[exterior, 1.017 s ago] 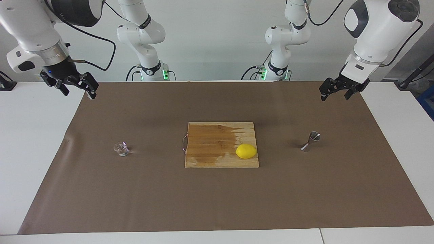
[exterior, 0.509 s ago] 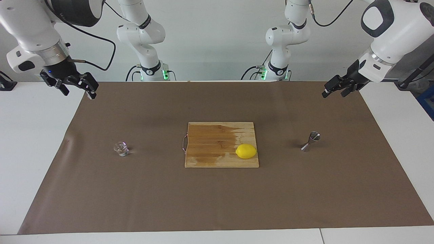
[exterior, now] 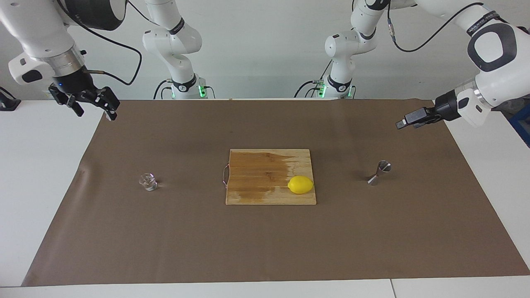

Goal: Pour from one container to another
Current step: 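Reach the left gripper toward the small steel cup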

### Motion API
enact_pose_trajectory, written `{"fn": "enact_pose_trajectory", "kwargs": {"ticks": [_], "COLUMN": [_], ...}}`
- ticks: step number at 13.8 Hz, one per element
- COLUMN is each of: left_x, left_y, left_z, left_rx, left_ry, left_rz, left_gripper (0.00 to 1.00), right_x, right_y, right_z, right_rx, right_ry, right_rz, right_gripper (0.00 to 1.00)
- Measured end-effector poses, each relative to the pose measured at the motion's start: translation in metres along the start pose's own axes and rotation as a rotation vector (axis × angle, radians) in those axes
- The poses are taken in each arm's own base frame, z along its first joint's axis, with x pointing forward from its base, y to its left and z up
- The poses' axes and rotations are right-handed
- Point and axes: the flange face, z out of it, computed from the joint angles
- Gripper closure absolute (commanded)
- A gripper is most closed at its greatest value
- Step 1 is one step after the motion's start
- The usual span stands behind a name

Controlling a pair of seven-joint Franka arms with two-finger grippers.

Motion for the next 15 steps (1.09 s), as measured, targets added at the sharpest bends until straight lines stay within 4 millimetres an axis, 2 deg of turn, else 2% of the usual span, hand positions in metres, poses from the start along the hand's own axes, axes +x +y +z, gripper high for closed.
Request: {"fn": "enact_pose_trajectory", "kwargs": {"ticks": [2, 5, 12, 15], "left_x": [0.013, 0.024, 0.076, 0.093], "left_y": [-0.008, -0.008, -0.019, -0.02], "left_z": [0.007, 0.019, 0.077, 0.094], "left_rx": [-0.047, -0.086, -0.218, -0.281], "left_ry": [-0.035, -0.073, -0.237, -0.318], "left_rz": [-0.047, -0.089, -0.305, -0.45], "left_gripper": [0.0, 0.0, 0.0, 0.0], "right_x": [-0.001, -0.002, -0.004, -0.005], "right_y": [-0.001, -0.001, -0.005, -0.005], "right_z": [0.0, 0.002, 0.001, 0.0], "right_rx": [0.001, 0.001, 0.004, 0.004], "right_ry": [-0.001, -0.008, -0.011, -0.009], "right_rz": [-0.002, -0.002, 0.025, 0.027], "right_gripper": [0.0, 0.0, 0.0, 0.0]}}
